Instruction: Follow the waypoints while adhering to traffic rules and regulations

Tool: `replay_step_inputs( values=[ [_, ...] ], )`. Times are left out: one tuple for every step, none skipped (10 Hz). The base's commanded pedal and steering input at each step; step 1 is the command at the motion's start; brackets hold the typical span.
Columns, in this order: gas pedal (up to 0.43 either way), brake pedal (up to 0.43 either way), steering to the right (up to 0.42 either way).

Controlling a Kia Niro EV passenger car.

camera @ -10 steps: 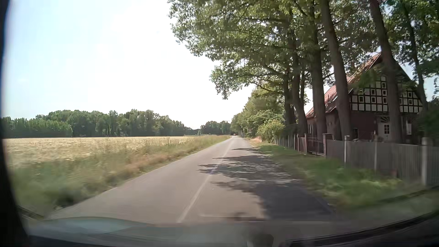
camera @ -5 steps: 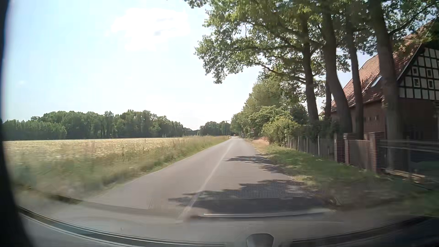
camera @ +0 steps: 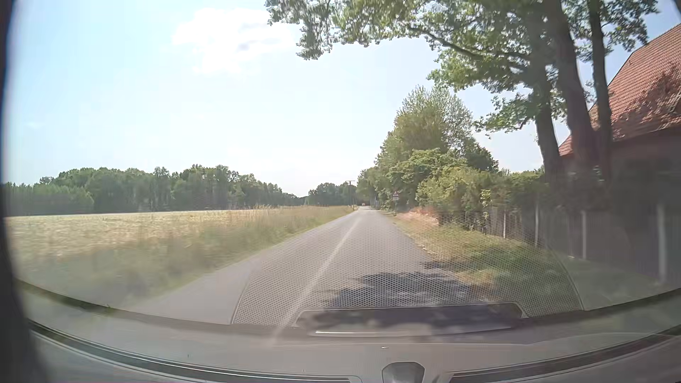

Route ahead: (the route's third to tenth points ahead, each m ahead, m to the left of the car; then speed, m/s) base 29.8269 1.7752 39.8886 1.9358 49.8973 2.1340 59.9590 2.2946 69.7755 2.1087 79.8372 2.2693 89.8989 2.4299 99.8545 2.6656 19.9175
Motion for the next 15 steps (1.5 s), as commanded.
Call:
replay_step_inputs(
  values=[
    [0.079,0.006,0.004],
    [0.079,0.006,0.003],
    [0.079,0.006,0.003],
    [0.079,0.006,0.003],
    [0.079,0.006,0.003],
    [0.079,0.006,0.003],
    [0.079,0.006,0.003],
    [0.079,0.006,0.003],
    [0.079,0.006,0.003],
    [0.079,0.006,0.003],
    [0.079,0.006,0.003],
    [0.059,0.006,0.003],
    [0.000,0.006,0.003],
    [0.000,0.006,0.003],
    [0.000,0.006,0.003]
  ],
)
